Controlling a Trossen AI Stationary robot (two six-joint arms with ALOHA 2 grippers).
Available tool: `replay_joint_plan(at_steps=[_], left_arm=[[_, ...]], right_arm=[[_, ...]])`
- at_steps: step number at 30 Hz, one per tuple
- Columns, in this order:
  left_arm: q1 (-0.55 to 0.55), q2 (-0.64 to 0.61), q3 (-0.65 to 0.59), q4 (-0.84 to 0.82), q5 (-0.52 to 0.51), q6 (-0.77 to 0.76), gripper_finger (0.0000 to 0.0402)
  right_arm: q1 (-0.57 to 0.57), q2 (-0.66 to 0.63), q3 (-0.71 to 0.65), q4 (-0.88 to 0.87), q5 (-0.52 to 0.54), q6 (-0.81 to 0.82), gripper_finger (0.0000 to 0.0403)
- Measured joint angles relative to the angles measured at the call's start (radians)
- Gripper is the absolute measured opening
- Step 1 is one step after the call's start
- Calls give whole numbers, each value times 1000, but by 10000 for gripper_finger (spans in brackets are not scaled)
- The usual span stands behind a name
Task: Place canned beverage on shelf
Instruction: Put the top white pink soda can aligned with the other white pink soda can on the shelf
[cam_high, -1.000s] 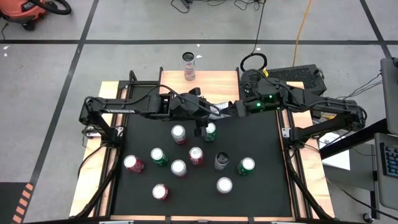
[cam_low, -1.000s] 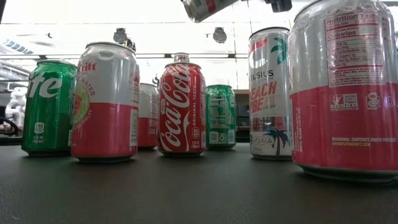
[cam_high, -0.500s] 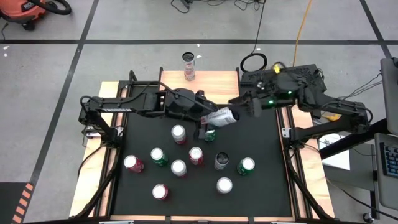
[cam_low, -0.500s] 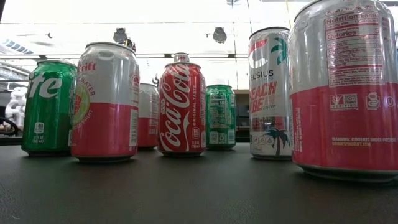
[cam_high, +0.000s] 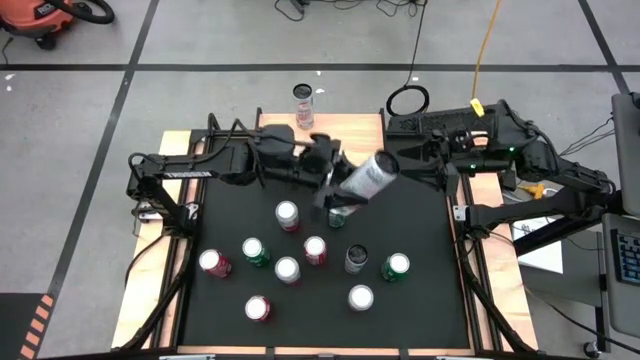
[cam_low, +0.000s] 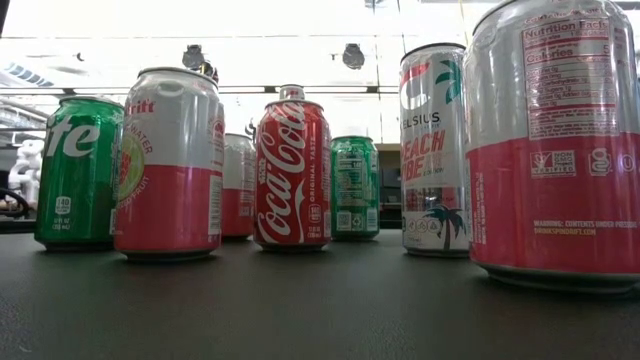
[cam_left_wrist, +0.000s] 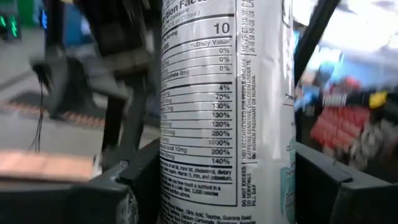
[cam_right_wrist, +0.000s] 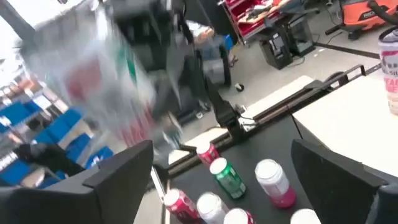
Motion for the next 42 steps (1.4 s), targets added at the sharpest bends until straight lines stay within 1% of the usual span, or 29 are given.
replay_joint_plan(at_steps=[4, 9, 11, 20, 25, 30, 32, 35, 42], left_arm=[[22, -1, 0, 116, -25, -100, 260], [36, -1, 0, 239, -51, -190, 260], [35, -1, 0, 283, -68, -201, 260], [23, 15, 2, 487, -105, -189, 260], [10, 61, 2, 601, -126, -154, 260], [-2, 116, 2, 720, -139, -149, 260], [-7, 131, 2, 743, -140, -149, 260], [-9, 154, 1, 768, -144, -148, 260], [-9, 158, 0, 765, -147, -142, 260]], right_arm=[[16, 0, -1, 2, -28, -39, 354], [39, 12, -1, 78, -79, -72, 353], [48, 21, -1, 126, -85, -86, 353], [52, 92, -1, 348, -186, -134, 353], [52, 140, -1, 428, -200, -72, 353], [52, 181, -1, 513, -289, 13, 352], [52, 186, -1, 523, -314, 47, 352], [52, 192, -1, 517, -317, 80, 352], [52, 188, -1, 518, -316, 86, 352]])
